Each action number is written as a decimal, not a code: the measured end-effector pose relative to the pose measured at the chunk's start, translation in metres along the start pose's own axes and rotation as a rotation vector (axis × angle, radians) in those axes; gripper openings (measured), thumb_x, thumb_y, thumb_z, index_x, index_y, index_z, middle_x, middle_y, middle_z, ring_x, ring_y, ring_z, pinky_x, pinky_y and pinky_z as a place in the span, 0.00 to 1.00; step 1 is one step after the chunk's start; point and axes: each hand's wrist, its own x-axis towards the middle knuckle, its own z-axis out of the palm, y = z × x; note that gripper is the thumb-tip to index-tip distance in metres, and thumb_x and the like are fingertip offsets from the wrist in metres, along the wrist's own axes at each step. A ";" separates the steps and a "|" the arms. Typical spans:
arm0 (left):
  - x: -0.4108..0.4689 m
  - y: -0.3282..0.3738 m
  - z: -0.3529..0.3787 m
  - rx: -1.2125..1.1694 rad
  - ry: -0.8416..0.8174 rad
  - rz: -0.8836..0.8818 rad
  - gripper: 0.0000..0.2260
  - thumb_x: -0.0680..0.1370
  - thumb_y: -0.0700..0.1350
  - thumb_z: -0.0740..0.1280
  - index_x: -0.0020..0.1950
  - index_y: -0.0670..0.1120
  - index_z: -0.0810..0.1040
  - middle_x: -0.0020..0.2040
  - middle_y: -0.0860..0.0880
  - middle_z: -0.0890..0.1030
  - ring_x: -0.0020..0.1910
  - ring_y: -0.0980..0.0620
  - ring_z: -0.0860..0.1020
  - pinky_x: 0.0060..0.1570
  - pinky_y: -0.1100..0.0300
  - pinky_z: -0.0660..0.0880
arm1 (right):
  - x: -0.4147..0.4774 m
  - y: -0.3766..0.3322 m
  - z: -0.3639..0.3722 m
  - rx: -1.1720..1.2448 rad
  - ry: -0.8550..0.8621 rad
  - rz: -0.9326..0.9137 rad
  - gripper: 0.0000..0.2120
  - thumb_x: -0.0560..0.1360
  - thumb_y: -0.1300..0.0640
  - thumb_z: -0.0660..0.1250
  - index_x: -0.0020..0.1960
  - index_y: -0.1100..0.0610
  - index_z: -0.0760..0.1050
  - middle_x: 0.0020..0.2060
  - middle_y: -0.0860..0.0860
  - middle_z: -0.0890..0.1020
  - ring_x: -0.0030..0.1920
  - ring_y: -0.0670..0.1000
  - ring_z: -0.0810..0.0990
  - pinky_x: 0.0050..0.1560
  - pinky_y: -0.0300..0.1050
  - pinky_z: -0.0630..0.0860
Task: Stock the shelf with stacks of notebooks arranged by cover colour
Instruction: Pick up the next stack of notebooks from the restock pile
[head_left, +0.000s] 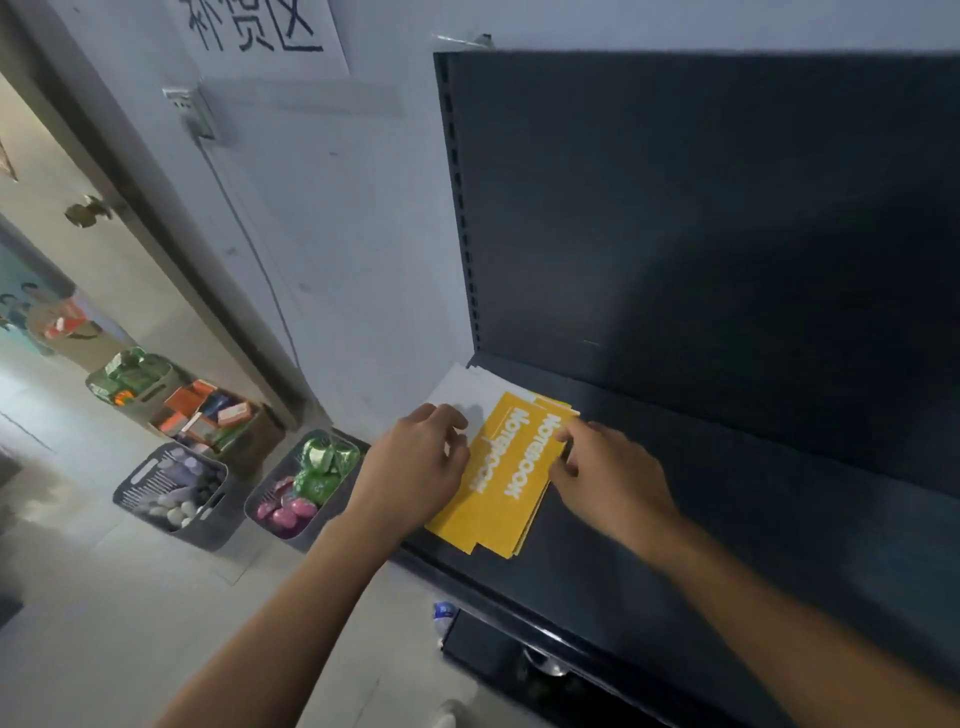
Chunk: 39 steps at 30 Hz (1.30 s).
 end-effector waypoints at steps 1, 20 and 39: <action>0.008 -0.006 0.001 0.009 -0.001 0.023 0.11 0.81 0.49 0.62 0.61 0.50 0.78 0.54 0.54 0.79 0.45 0.52 0.80 0.43 0.55 0.77 | 0.000 -0.004 0.002 -0.002 0.002 0.032 0.14 0.79 0.48 0.61 0.64 0.48 0.72 0.53 0.45 0.80 0.52 0.54 0.80 0.46 0.49 0.75; 0.052 -0.067 0.008 -0.039 -0.246 0.044 0.16 0.81 0.52 0.64 0.64 0.43 0.70 0.56 0.46 0.75 0.46 0.46 0.74 0.41 0.56 0.68 | -0.010 -0.087 0.063 0.022 0.023 0.551 0.26 0.79 0.37 0.60 0.63 0.57 0.70 0.61 0.53 0.67 0.66 0.55 0.67 0.55 0.49 0.76; 0.063 -0.089 -0.005 -0.097 -0.356 -0.023 0.09 0.81 0.49 0.64 0.50 0.45 0.69 0.43 0.51 0.74 0.39 0.56 0.72 0.31 0.62 0.63 | -0.017 -0.112 0.086 -0.077 0.093 0.451 0.26 0.80 0.37 0.57 0.69 0.54 0.66 0.68 0.52 0.61 0.69 0.54 0.61 0.69 0.50 0.67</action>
